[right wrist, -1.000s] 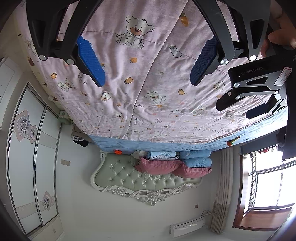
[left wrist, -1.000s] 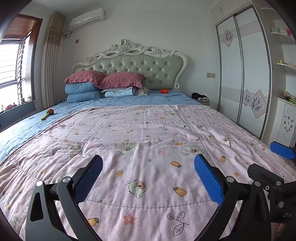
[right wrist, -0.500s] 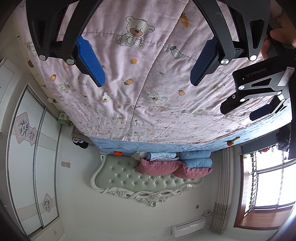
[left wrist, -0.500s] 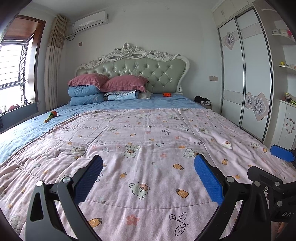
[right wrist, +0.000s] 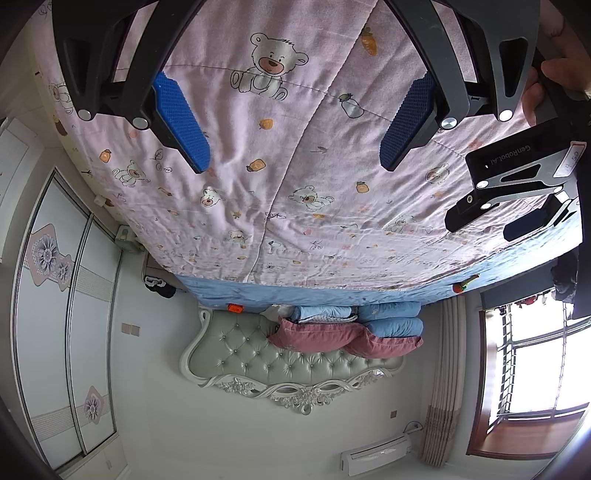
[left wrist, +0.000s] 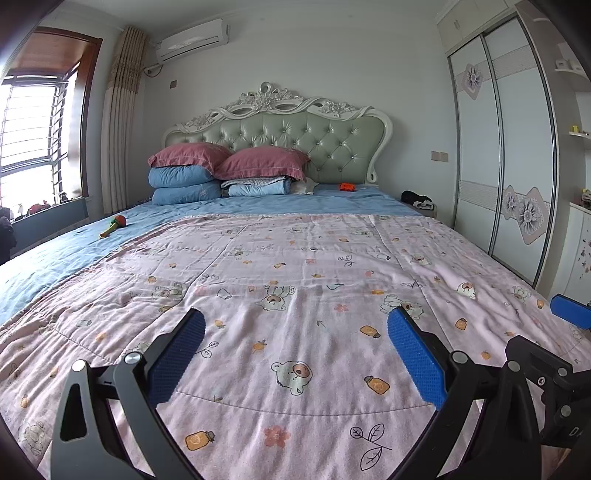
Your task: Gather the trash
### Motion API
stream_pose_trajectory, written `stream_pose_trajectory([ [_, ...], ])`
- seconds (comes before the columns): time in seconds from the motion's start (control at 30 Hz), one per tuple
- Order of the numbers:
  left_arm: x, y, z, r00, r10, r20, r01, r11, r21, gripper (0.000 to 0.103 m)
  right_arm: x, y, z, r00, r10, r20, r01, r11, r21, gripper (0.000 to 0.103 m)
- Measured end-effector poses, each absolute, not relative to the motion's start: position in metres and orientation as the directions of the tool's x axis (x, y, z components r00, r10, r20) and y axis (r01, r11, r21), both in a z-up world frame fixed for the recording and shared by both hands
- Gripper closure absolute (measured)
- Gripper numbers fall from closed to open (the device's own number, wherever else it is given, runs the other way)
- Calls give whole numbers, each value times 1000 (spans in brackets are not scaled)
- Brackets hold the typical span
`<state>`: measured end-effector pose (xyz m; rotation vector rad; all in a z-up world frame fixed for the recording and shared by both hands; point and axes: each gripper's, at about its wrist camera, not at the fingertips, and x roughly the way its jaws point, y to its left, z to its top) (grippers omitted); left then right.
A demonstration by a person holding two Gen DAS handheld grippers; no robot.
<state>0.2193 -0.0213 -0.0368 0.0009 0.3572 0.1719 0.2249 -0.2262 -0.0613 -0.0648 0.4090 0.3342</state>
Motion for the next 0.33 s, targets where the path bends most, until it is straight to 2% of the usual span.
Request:
stream_pose_trajectory([
  [0.33, 221, -27, -39, 925, 134, -355, -127, 991, 42, 4, 226, -226, -62, 864, 305, -402, -331, 944, 5, 13],
])
